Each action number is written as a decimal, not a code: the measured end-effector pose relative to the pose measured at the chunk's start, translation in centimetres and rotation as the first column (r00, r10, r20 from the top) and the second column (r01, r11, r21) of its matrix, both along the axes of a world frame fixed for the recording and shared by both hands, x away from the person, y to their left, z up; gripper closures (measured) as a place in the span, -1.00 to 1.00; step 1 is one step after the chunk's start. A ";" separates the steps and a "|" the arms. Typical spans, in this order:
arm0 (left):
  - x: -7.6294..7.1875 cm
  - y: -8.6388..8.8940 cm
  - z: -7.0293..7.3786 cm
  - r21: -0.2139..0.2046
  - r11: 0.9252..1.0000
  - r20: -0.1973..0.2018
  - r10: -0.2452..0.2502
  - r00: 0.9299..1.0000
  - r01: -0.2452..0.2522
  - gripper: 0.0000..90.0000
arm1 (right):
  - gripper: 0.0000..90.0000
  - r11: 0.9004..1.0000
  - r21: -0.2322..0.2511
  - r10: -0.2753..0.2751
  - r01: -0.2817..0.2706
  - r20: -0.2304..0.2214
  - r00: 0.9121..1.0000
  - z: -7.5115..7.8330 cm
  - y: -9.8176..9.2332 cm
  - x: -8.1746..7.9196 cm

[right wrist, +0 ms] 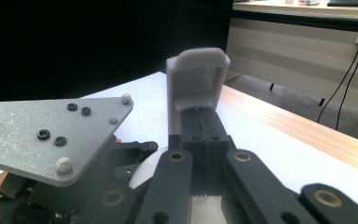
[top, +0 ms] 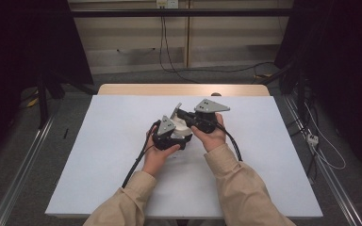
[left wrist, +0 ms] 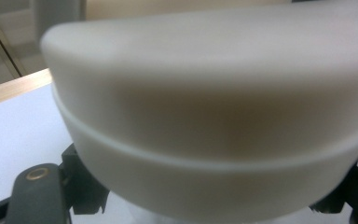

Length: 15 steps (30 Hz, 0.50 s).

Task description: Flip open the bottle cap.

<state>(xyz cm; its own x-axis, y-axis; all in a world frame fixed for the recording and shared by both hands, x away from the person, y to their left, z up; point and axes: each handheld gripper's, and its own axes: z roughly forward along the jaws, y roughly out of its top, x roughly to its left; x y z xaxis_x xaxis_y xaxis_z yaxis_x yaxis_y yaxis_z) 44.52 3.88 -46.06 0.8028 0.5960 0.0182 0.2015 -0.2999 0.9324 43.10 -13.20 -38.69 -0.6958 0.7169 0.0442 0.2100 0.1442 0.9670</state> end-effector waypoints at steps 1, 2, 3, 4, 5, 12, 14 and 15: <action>0.0 0.0 0.0 0.000 1.000 0.001 0.001 1.000 -0.001 -0.58 | 1.00 1.000 0.000 0.000 0.000 0.000 1.000 0.0 0.0 0.0; 0.0 0.0 0.0 0.003 1.000 0.005 0.001 1.000 -0.001 -0.58 | 1.00 1.000 0.000 0.003 -0.003 -0.001 1.000 0.0 0.1 0.0; 0.0 0.0 0.0 0.003 1.000 0.006 0.001 1.000 -0.001 -0.58 | 1.00 1.000 0.002 0.003 -0.003 -0.001 1.000 0.1 0.1 0.1; 0.0 0.0 0.0 0.003 1.000 0.006 0.002 1.000 -0.002 -0.58 | 1.00 1.000 0.003 0.006 -0.006 0.001 1.000 0.1 0.2 0.1; 0.0 0.0 0.0 0.003 1.000 0.005 0.002 1.000 -0.002 -0.58 | 1.00 1.000 0.003 0.007 -0.007 0.001 1.000 0.1 0.3 0.1; 0.0 0.0 0.0 0.006 1.000 0.006 0.004 1.000 -0.004 -0.58 | 1.00 1.000 0.007 0.010 -0.010 -0.002 1.000 0.0 0.5 0.2; 0.0 0.0 0.0 0.003 1.000 0.003 0.000 1.000 0.000 -0.58 | 1.00 1.000 0.012 0.011 -0.011 -0.006 1.000 -0.1 0.4 0.3; 0.0 0.0 0.0 0.004 1.000 0.005 0.003 1.000 -0.003 -0.58 | 1.00 1.000 0.013 0.011 -0.011 -0.006 1.000 -0.1 0.5 0.3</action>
